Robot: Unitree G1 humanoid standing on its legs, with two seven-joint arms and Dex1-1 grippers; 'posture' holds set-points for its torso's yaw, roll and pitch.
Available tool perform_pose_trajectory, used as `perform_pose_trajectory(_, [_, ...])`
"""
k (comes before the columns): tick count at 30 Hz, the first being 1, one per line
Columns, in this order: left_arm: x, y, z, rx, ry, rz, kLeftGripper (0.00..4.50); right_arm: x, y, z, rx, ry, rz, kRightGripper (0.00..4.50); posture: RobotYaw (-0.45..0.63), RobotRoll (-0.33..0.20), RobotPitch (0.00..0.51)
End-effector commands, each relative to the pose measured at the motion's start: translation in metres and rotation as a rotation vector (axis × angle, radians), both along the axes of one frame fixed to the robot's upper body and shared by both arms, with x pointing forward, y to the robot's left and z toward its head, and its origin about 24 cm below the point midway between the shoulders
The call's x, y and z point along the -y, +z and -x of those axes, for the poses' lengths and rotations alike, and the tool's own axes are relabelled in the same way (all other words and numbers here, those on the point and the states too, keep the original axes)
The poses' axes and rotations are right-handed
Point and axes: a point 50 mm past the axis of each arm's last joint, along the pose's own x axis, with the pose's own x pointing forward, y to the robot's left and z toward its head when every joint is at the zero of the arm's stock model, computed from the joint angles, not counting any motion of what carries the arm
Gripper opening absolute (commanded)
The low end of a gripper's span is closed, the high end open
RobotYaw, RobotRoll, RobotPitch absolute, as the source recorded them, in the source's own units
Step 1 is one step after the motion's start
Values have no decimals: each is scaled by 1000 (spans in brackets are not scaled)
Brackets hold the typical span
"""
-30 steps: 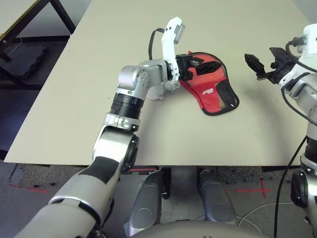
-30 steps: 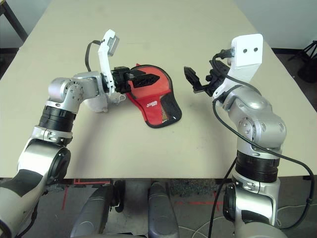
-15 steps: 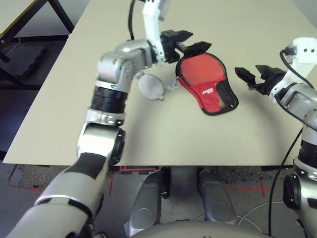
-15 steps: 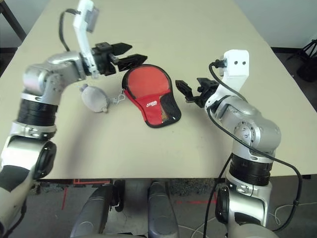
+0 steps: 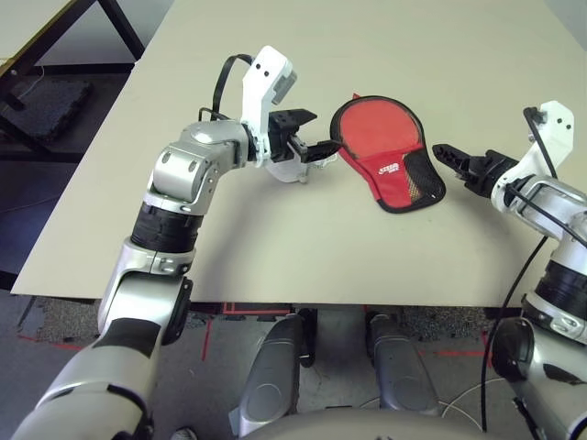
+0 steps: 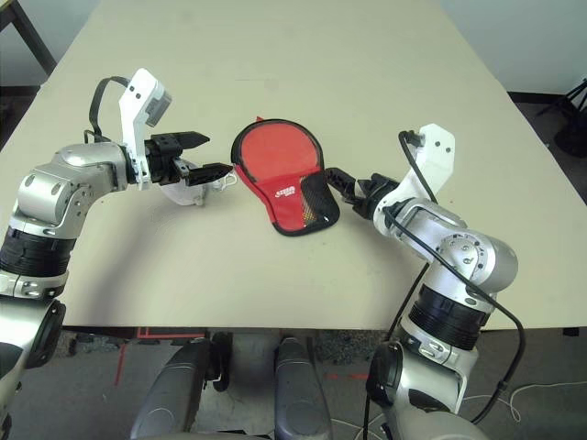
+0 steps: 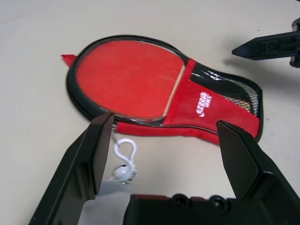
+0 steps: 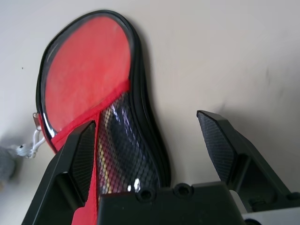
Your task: Store the ping-pong paddle in its case and zip it.
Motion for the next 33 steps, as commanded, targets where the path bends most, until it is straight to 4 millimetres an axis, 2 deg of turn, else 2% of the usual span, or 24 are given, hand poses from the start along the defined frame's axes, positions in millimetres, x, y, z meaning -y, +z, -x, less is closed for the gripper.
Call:
perform_pose_trajectory(1, [4, -5, 5, -16, -13, -16, 4459, 6, -6, 10, -60, -28, -30, 4500, -22, 0, 238])
perform_pose_trajectory(9, [4, -4, 4, -15, -9, -14, 4459, 14, -20, 19, -161, -30, -160, 4500, -26, 0, 237])
perform_pose_trajectory(19, [6, -3, 3, -13, -10, -7, 4459, 5, -29, 14, -189, 24, -302, 4500, -20, 0, 238])
perform_pose_trajectory(29, [7, -1, 4, -10, -5, -2, 4459, -9, -44, 25, -269, 210, -292, 4500, -10, 0, 240])
perform_pose_trajectory(33, [10, 0, 3, -8, -9, 1, 4459, -16, -48, 24, -309, 280, -327, 4500, -13, 0, 240])
